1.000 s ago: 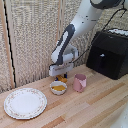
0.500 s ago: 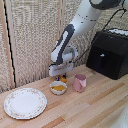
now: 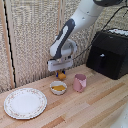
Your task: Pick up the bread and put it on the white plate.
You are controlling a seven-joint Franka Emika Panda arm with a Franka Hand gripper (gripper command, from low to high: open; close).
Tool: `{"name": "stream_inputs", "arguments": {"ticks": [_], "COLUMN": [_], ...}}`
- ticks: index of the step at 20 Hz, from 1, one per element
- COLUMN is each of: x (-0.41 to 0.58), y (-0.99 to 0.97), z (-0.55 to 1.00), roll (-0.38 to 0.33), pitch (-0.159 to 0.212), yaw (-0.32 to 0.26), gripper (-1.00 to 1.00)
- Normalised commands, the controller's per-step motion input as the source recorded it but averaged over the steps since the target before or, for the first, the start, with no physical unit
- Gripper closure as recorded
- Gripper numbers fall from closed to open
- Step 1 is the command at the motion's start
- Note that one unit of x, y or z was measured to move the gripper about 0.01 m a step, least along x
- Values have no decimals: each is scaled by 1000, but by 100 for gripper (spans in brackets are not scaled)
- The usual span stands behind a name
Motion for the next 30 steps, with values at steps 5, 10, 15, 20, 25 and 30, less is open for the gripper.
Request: {"name": "stream_inputs", "arguments": {"ticks": [5, 10, 15, 20, 25, 30], "x": [-243, -411, -340, -242, -146, -153], "y": [436, 590, 714, 924, 949, 946], "z": [943, 734, 483, 139, 5, -11], "roll": [0, 27, 32, 0, 0, 0], "pitch": [3, -15, -1, -2, 0, 0], "yaw": [-34, -35, -27, 0, 0, 0], "gripper": [100, 100, 100, 100, 100, 100]}}
